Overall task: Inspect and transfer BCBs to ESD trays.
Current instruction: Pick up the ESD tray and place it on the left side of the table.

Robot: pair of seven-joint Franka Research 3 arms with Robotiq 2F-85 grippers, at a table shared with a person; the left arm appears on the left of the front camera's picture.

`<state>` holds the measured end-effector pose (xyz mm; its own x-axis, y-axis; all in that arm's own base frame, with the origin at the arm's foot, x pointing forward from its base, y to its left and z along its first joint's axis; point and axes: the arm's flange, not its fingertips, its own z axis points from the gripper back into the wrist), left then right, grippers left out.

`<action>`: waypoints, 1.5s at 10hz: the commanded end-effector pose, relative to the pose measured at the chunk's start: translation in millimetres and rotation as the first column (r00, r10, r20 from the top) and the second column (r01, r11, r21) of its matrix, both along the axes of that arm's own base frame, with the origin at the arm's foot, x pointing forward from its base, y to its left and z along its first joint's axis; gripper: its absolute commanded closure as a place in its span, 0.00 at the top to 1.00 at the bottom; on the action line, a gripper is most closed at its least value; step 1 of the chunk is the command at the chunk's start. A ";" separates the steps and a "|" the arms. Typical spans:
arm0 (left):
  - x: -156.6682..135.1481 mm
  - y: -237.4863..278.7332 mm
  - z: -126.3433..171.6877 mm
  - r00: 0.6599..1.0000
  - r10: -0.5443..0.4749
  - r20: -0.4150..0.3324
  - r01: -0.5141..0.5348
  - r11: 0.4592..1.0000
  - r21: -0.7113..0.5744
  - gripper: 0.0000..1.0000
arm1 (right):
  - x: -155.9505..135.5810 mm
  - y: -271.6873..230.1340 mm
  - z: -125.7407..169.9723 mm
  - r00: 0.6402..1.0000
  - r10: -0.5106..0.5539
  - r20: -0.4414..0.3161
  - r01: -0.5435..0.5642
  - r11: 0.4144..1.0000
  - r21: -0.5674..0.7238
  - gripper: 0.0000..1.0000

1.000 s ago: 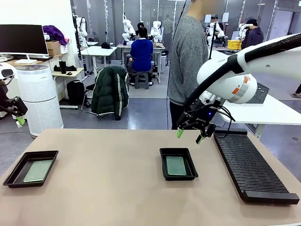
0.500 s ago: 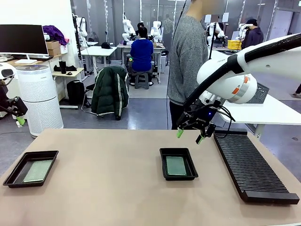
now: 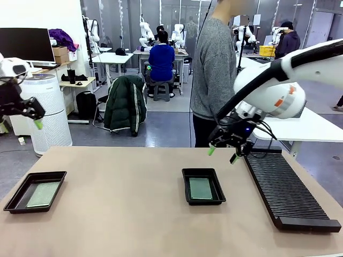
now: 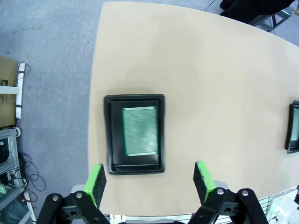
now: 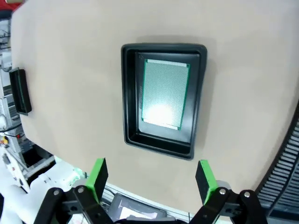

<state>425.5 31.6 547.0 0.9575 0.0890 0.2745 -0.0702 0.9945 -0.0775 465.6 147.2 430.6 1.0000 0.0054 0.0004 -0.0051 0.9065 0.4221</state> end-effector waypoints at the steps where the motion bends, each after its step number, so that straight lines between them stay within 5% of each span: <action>1: -8.3 -41.1 9.9 0.998 0.042 -0.052 -0.042 0.999 0.009 1.00 | -26.1 -38.1 -0.8 0.999 -0.017 0.052 0.013 0.997 0.074 1.00; 9: -24.7 -282.5 -13.7 0.983 0.172 -0.067 -0.166 0.982 0.087 1.00 | -54.7 -171.7 -14.2 0.985 -0.053 0.167 0.021 0.982 0.190 1.00; 13: -26.0 -380.0 -47.0 0.977 0.185 -0.105 -0.179 0.982 0.061 1.00 | -53.4 -207.9 -15.2 0.976 -0.012 0.216 -0.035 0.977 0.212 1.00; 15: -21.5 -416.8 -62.4 0.991 0.111 -0.071 -0.107 0.993 0.057 1.00 | -51.7 -219.4 -14.5 0.971 0.015 0.237 -0.068 0.974 0.217 1.00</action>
<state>391.6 -369.1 486.8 0.9624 0.2097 0.1725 -0.2097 0.9776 -0.0185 409.0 -65.0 417.3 0.9747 -0.0041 0.2237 -0.1273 0.8122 0.5693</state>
